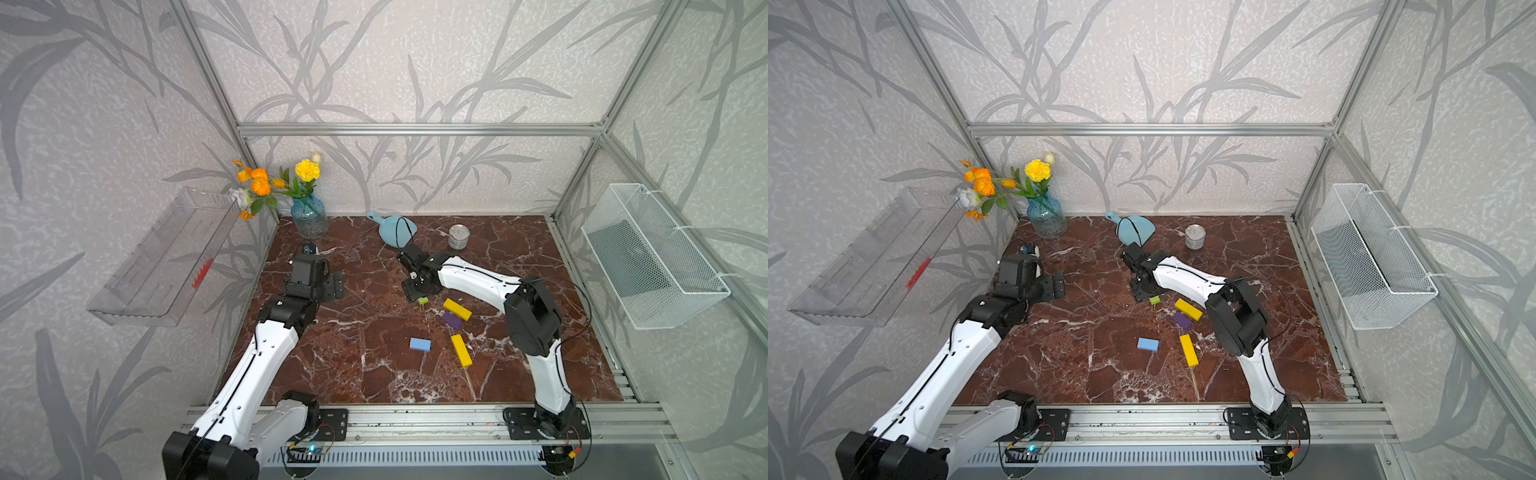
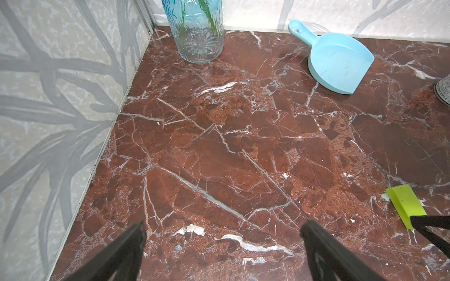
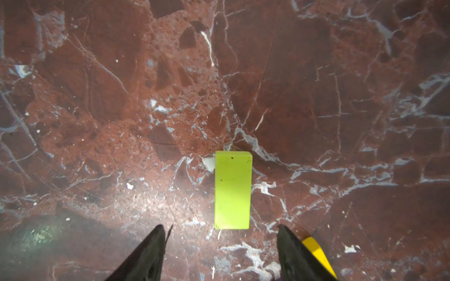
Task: Assemble the letter k with building blocks
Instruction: Pick up the building block from the center of the board.
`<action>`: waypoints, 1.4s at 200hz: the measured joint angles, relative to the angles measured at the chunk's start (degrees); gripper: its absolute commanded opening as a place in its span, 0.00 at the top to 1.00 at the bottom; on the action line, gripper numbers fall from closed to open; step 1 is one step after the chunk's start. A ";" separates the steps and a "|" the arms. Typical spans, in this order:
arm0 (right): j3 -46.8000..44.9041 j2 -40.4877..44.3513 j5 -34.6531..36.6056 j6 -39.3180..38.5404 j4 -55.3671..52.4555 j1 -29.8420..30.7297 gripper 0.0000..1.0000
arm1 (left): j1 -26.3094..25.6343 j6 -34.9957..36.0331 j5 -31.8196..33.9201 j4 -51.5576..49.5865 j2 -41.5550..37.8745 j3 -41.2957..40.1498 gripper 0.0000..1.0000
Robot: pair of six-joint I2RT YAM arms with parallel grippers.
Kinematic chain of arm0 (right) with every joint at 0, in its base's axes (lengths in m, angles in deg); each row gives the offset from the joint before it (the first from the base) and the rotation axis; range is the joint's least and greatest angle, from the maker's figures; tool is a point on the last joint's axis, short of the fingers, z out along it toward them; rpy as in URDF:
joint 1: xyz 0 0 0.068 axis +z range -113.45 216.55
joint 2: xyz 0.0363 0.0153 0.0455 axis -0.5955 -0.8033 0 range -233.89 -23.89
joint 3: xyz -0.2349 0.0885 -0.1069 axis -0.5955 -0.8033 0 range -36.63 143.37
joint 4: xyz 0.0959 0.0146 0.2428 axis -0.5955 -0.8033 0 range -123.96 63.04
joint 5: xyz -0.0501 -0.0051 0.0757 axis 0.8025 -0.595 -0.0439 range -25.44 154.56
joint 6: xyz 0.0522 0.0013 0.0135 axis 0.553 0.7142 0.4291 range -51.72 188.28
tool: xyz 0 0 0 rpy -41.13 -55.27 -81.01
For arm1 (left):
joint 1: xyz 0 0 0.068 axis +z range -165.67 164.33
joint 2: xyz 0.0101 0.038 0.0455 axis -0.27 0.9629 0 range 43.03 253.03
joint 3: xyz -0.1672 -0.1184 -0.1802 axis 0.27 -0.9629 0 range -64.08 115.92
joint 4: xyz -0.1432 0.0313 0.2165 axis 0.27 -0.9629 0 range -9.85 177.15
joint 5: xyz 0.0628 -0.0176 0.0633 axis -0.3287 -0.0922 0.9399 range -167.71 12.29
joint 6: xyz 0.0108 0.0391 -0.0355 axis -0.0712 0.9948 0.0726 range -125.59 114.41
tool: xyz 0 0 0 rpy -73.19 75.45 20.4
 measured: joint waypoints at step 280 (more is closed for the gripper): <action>7.80 -5.60 -0.83 19.67 -4.22 2.69 1.00 | -0.17 -0.46 -4.74 0.46 0.98 -0.48 0.00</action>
